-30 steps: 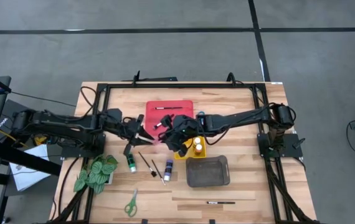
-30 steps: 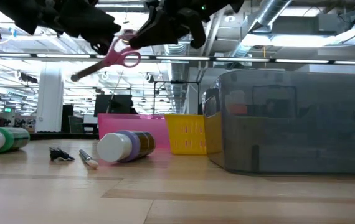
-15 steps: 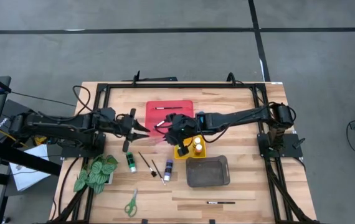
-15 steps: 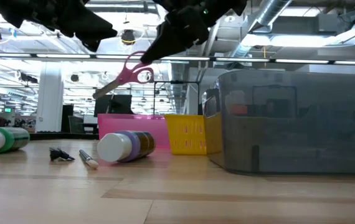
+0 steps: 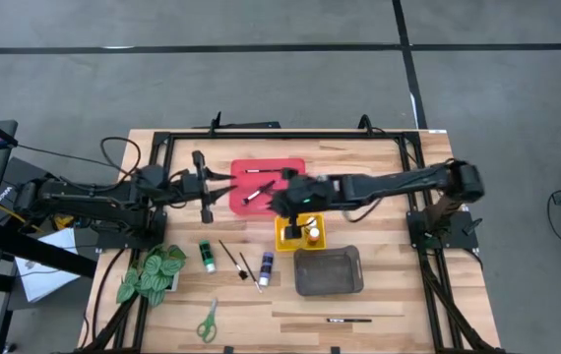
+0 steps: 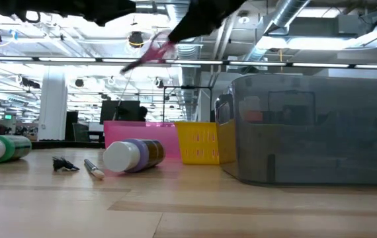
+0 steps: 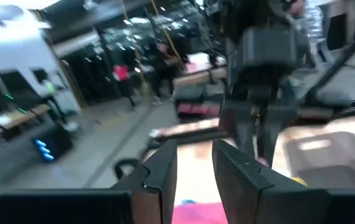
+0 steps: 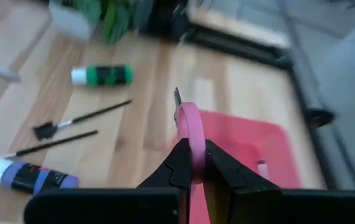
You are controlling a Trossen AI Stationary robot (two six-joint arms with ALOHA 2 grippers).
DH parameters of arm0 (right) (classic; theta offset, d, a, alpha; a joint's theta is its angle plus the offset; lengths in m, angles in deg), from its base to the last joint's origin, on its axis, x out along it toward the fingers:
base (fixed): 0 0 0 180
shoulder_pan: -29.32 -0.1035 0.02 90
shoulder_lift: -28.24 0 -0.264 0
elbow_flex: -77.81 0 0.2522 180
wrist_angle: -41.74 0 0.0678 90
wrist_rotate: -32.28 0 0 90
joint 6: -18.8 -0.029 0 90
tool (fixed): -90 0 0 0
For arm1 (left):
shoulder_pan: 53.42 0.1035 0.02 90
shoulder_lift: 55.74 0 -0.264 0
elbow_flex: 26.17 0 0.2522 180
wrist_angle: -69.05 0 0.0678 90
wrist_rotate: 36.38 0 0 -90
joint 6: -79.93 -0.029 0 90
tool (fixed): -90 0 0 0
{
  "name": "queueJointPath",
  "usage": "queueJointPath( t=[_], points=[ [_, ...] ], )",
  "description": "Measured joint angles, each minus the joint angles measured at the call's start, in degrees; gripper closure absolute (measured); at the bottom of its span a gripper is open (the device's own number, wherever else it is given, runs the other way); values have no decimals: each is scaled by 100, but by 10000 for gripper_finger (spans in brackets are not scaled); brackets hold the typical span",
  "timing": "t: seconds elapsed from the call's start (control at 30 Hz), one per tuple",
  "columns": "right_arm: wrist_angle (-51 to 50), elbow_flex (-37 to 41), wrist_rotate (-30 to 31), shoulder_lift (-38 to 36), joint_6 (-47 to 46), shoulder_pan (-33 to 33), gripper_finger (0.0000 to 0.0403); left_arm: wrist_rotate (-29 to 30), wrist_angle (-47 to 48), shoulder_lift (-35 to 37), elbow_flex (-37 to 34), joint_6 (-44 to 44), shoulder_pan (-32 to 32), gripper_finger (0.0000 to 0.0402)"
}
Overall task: Pick & Place Paint Supplies
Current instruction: Put the pink scissors into the black bin
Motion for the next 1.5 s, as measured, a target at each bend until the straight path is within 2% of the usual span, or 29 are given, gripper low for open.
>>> queueJointPath(
  t=[0.13, 0.33, 0.43, 0.53, 0.6, 0.8, 0.9, 1.27, 1.5],
  points=[
    [302, 644, 230, -1098, -170, 103, 389, 166, -270, 14, 2, -137, 139, 307],
    [543, 1618, 348, -2844, -899, 373, 389, 200, -443, 9, 2, -148, 489, 307],
    [543, 2070, 298, -3494, -1476, 355, 389, 210, -431, 11, 2, -123, 588, 307],
    [607, 2584, 223, -3845, -2241, 122, 389, 206, -337, 9, 1, -117, 621, 307],
    [665, 2942, 258, -3956, -2765, -120, 389, 206, -313, 9, 0, -117, 621, 307],
    [1570, 4088, 859, -4105, -4225, -1017, 389, 203, -241, 9, 0, -117, 621, 307],
    [1676, 4446, 1144, -4089, -4925, -1503, 389, 202, -170, 9, 0, -117, 621, 307],
    [1833, 4802, 2130, -3681, -7010, -3261, 389, 182, -128, 9, 0, 35, 823, 307],
    [1486, 4802, 2534, -3004, -8309, -3973, 389, 182, -86, 9, -2, 39, 842, 307]
  ],
)
